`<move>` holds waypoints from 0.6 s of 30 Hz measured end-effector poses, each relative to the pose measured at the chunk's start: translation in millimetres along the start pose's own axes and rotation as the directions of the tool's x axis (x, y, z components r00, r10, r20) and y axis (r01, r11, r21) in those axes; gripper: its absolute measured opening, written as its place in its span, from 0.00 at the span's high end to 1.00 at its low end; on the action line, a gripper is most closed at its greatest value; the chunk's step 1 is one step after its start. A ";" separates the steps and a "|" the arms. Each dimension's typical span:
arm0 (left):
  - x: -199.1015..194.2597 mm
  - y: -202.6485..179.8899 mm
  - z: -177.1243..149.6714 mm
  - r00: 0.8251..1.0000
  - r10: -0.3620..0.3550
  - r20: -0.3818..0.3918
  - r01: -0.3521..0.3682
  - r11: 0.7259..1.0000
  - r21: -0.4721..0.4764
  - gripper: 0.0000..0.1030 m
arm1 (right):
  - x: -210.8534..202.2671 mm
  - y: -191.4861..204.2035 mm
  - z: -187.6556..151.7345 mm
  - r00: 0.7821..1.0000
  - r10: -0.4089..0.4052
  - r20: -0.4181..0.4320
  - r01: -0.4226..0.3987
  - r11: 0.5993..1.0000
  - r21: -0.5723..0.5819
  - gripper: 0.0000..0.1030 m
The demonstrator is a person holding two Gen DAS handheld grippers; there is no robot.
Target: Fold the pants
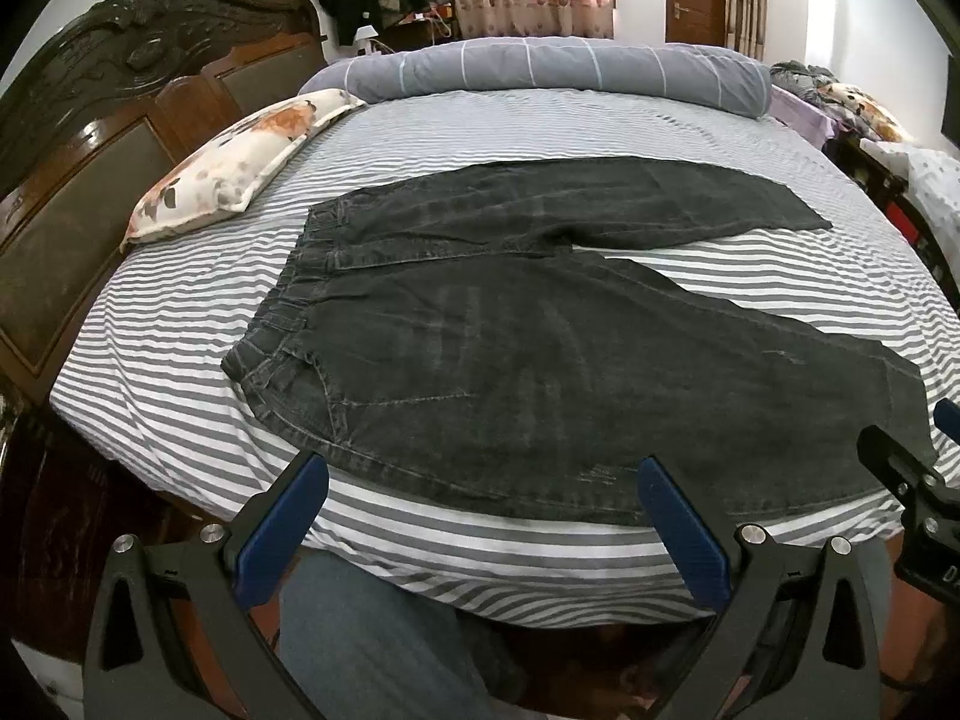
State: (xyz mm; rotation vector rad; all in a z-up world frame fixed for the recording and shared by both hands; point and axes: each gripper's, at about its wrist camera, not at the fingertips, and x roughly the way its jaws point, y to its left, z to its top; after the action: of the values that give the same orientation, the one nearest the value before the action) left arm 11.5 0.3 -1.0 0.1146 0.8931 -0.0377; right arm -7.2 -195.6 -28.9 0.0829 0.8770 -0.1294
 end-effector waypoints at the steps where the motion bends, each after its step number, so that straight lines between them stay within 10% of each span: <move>1: 0.5 -0.9 0.1 1.000 0.000 -0.002 0.000 1.000 0.004 0.01 | 1.0 0.8 0.7 1.000 0.001 -0.004 -0.001 1.000 0.000 0.00; 18: 7.5 -2.1 0.1 1.000 -0.010 -0.022 0.010 1.000 0.012 0.01 | 2.3 1.5 3.5 1.000 -0.017 -0.020 0.017 1.000 -0.009 0.00</move>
State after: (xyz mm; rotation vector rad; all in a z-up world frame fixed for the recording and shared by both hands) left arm 16.1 -1.7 -7.0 0.1216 0.9155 -0.0510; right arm -2.9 -194.7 -28.5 0.0692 0.8984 -0.1408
